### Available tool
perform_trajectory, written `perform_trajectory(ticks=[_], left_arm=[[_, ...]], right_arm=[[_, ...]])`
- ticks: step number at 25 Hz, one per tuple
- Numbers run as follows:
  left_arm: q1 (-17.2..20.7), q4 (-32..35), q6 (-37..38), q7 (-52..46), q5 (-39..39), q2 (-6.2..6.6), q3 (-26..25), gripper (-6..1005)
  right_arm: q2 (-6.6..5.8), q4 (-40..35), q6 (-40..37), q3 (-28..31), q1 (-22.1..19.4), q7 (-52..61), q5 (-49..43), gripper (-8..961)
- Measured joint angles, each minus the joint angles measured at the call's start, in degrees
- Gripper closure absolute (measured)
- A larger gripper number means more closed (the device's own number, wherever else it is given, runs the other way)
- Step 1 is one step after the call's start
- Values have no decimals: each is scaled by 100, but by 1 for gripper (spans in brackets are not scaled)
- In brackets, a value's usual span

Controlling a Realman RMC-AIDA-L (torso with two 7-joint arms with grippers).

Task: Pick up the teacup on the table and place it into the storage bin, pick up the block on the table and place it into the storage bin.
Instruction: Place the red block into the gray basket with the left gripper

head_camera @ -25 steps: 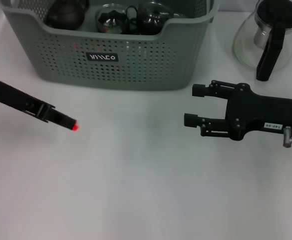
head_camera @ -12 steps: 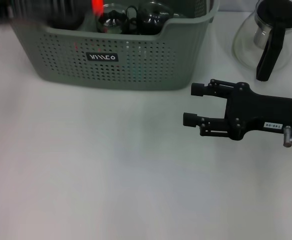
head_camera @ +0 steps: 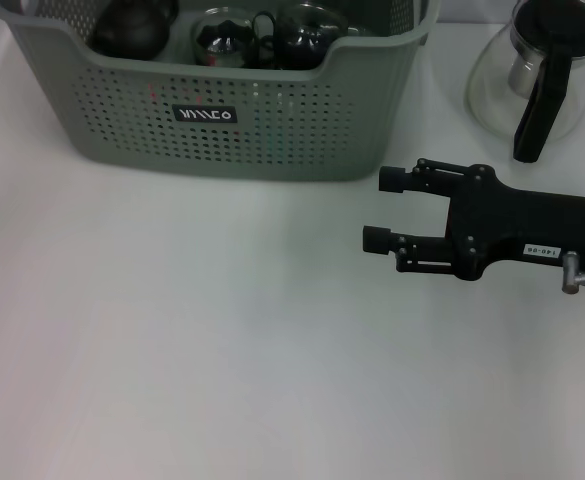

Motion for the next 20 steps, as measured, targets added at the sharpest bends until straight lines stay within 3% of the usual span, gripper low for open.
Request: perform_trajectory(ticks=[4,7,11,16,18,20], left_arm=[[-123,16,-839,-187,603,-74,865,717],[-186,31,-1206,-235,901,-169,1171,712],[-143,116,-1706,-157,956,-322,1200,704],[-32,331,-1616,-23,804,-373,1145,656],[187,652,-1441,139,386,-472,1073,614],[568,952,-1059,808,-540,-671,761,572]], right_arm=[[-1,24,18,1,22,-4,18,135],[-1,27,36,4,56,-7,20,135],[-1,39,122,-6,77,-13,17,135],[-1,41,137,6,82,-13,32,135],[-2,45,132,27,82,-13,62,135],[0,78,133,41,81,-13,103,135]])
